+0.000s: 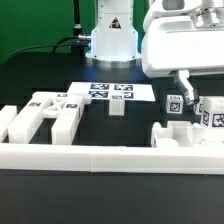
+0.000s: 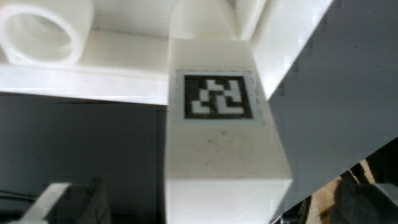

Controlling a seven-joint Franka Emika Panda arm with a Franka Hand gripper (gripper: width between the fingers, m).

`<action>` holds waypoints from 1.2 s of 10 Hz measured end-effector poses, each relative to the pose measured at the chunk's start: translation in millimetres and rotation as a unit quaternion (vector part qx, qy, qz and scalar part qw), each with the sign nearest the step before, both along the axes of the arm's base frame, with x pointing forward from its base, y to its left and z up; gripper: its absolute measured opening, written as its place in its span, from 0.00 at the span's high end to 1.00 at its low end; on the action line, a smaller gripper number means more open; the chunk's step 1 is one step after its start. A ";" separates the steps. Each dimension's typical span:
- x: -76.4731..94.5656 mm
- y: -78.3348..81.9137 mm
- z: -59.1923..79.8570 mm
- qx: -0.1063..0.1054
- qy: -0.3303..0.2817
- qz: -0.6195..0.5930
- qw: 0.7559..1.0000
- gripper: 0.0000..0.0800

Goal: Assemble chair

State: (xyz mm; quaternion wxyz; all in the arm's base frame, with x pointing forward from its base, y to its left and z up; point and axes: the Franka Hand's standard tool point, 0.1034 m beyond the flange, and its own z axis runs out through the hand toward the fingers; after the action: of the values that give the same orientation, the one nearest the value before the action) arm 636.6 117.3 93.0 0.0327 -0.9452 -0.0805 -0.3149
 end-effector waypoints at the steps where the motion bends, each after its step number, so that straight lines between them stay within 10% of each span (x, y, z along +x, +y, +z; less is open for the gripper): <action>1: 0.0 0.0 -0.1 0.000 0.000 0.000 1.000 0.20; 8: 4.8 -3.1 -0.9 0.011 0.038 -0.022 0.999 0.19; 12: 8.5 2.6 -15.0 0.019 0.194 -0.025 0.980 0.19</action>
Offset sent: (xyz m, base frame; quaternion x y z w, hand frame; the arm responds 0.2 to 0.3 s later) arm 0.0000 0.0000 0.0000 0.0000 0.0000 0.0000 1.0000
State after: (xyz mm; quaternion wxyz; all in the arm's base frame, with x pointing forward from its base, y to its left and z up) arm 645.1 119.9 78.1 0.0573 -0.9892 -0.0431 -0.1275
